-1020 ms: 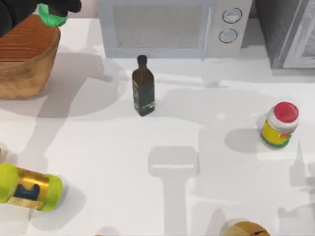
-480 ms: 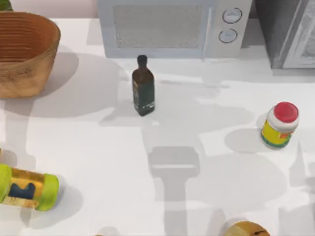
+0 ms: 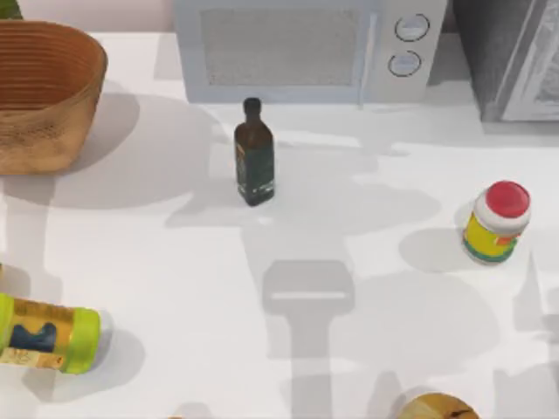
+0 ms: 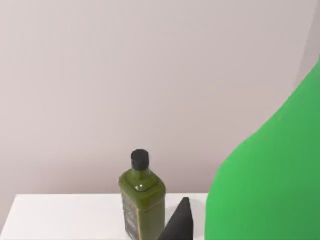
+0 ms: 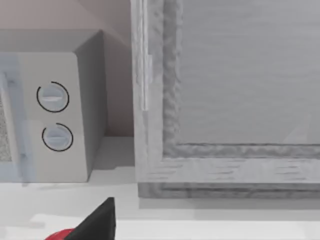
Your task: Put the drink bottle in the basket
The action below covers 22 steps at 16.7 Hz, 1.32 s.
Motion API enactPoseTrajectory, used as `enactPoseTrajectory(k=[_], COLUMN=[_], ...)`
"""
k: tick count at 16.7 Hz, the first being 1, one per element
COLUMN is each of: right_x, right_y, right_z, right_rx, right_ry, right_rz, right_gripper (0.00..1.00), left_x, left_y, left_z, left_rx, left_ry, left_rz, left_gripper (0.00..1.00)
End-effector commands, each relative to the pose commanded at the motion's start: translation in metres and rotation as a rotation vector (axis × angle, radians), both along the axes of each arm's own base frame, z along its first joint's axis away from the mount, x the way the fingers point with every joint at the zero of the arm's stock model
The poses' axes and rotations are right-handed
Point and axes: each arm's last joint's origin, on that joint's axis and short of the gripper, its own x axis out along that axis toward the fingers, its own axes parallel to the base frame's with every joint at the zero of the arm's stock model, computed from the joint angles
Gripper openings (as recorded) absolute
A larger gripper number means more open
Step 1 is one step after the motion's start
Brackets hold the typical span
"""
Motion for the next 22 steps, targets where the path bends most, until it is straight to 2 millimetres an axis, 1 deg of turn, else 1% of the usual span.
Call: enactPoseTrajectory(k=[12,13,17,22], right_x=[0.0,0.0,0.0,0.0], right_y=[0.0,0.0,0.0,0.0], right_z=[0.0,0.0,0.0,0.0], right_rx=[0.0,0.0,0.0,0.0], right_ry=[0.0,0.0,0.0,0.0], right_rz=[0.0,0.0,0.0,0.0], right_gripper=[1.0,1.0,1.0,1.0], left_x=[0.041,0.043,0.043,0.043], left_y=[0.001,0.001,0.001,0.001], left_z=[-0.042,-0.045,-0.045,-0.045], left_rx=[-0.002,-0.002,-0.003,-0.003], left_ry=[-0.004,-0.003,-0.003,-0.003], left_rz=[0.004,0.004,0.004,0.004], left_gripper=[0.0,0.0,0.0,0.38])
